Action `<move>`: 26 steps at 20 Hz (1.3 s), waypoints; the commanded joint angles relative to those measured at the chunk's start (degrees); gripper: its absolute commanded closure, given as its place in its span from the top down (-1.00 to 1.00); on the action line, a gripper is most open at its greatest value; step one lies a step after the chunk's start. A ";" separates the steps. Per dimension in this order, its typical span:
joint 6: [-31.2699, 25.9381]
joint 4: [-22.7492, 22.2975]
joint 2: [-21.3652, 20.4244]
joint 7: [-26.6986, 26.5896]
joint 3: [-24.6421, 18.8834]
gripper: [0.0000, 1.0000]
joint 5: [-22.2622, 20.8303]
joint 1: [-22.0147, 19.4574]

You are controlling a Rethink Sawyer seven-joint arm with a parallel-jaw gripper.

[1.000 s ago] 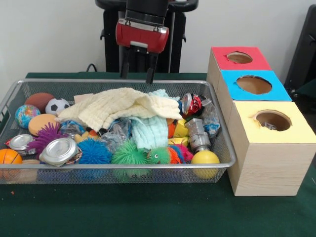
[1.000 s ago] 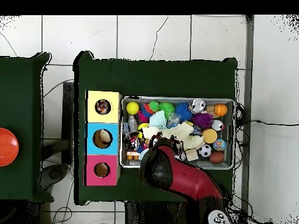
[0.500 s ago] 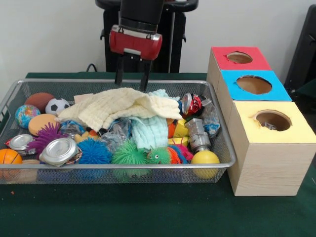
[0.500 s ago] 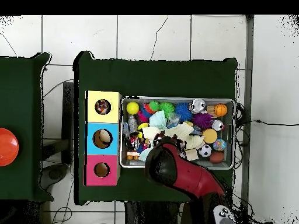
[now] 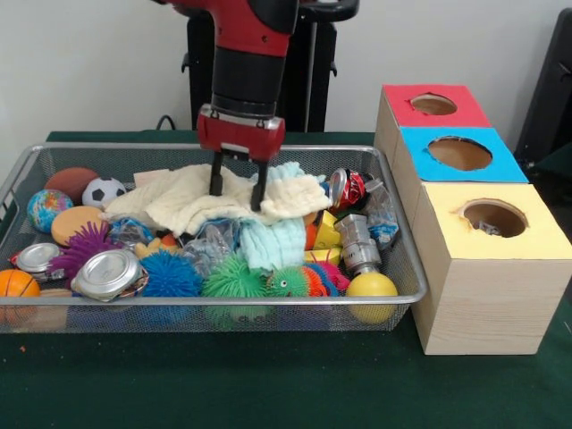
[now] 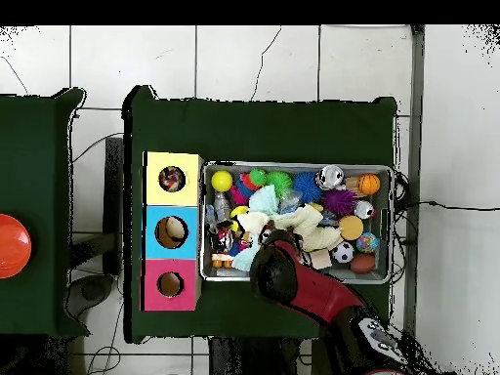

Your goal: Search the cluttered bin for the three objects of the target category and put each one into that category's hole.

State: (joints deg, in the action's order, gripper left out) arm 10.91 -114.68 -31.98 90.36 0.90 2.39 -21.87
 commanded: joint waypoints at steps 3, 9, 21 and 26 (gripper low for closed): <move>3.60 3.37 7.85 12.77 -8.17 1.00 -0.53 0.44; 2.07 4.00 9.93 12.10 -9.62 1.00 0.59 0.76; 2.16 12.87 21.24 8.38 -14.34 -1.00 -5.84 -4.16; 1.57 13.35 21.03 8.81 -13.82 -1.00 -5.83 -3.66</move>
State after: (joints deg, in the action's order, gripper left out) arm 14.98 -108.26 -23.07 90.36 -5.22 -2.54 -26.05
